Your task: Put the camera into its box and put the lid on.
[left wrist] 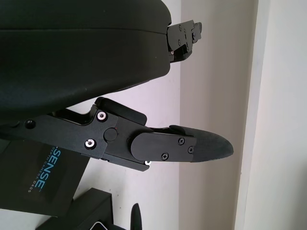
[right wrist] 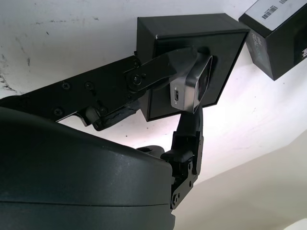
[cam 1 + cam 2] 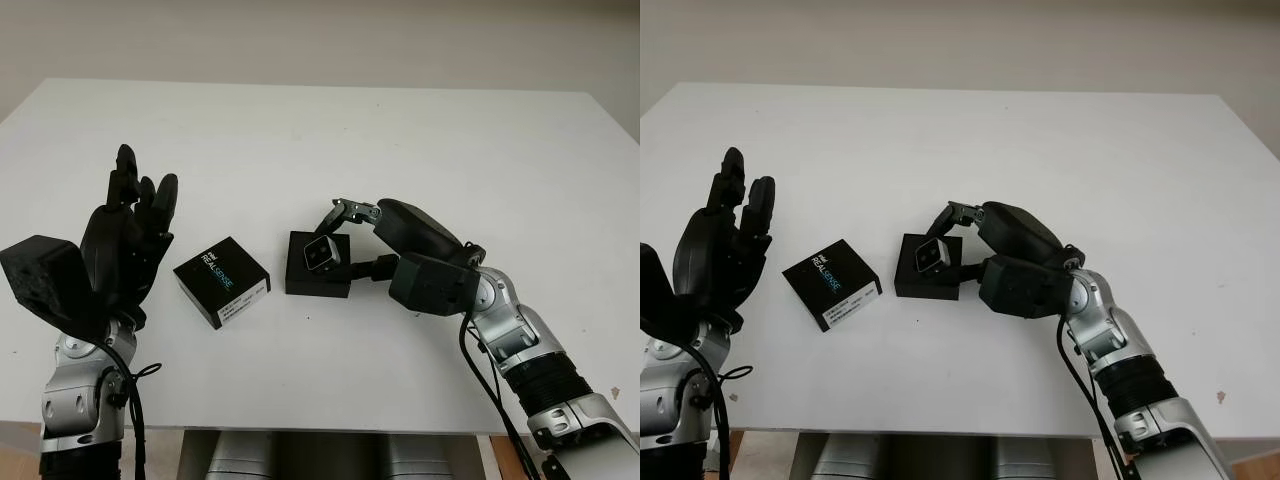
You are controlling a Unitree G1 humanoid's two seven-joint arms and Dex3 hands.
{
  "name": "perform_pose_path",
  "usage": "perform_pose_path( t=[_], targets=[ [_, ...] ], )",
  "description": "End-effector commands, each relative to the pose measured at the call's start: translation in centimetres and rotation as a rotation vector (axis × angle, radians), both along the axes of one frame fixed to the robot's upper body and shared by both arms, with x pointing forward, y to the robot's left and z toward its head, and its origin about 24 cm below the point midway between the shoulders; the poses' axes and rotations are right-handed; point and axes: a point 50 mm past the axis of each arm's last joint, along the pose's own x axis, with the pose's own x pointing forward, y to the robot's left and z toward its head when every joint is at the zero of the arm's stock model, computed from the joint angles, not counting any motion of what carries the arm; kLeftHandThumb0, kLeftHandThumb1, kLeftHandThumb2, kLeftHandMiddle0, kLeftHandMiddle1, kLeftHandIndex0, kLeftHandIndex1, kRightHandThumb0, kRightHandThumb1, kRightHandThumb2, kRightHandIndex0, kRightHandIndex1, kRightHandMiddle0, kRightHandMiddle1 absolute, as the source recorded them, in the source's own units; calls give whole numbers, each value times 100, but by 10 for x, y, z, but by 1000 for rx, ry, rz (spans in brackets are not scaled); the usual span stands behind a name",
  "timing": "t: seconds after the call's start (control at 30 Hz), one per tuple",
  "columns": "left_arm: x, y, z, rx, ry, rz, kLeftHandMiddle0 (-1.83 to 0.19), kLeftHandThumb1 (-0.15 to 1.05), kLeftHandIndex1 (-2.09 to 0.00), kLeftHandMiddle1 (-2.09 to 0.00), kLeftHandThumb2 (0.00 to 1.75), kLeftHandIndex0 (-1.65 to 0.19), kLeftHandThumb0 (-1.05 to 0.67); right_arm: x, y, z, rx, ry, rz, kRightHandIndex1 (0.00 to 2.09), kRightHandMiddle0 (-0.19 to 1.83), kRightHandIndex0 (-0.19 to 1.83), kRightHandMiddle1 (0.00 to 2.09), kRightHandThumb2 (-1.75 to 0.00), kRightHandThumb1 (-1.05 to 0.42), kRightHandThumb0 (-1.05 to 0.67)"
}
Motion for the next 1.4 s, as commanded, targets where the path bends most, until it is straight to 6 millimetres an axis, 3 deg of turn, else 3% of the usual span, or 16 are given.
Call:
perform_pose_path(
  t=[0.0, 0.67, 0.9, 1.07, 1.37],
  targets=[
    [-2, 1, 3, 20, -16, 1, 19, 105, 0, 0, 33, 19, -71, -2, 1, 1, 1, -21, 4, 9, 47, 39, 129, -6, -94, -42],
    [-5, 2, 0, 8, -7, 10, 19, 105, -1, 0, 35, 19, -67, -5, 3, -4, 47, -43, -18, 9, 44, 45, 140, -5, -94, -42],
    [-6, 3, 0, 16, -5, 6, 19, 105, 0, 0, 37, 19, -67, -5, 4, -7, 207, 5, -75, 9, 45, 46, 140, -5, -92, -39],
    [-6, 4, 0, 3, -2, 5, 19, 105, 0, 0, 35, 19, -66, -4, 3, -8, 285, 56, -115, 8, 37, 44, 155, -6, -94, -40],
    [-5, 5, 1, 27, -1, -2, 19, 105, 0, 0, 37, 19, -68, -4, 0, -8, 399, 148, -166, 6, 34, 42, 162, -6, -95, -44]
  ],
)
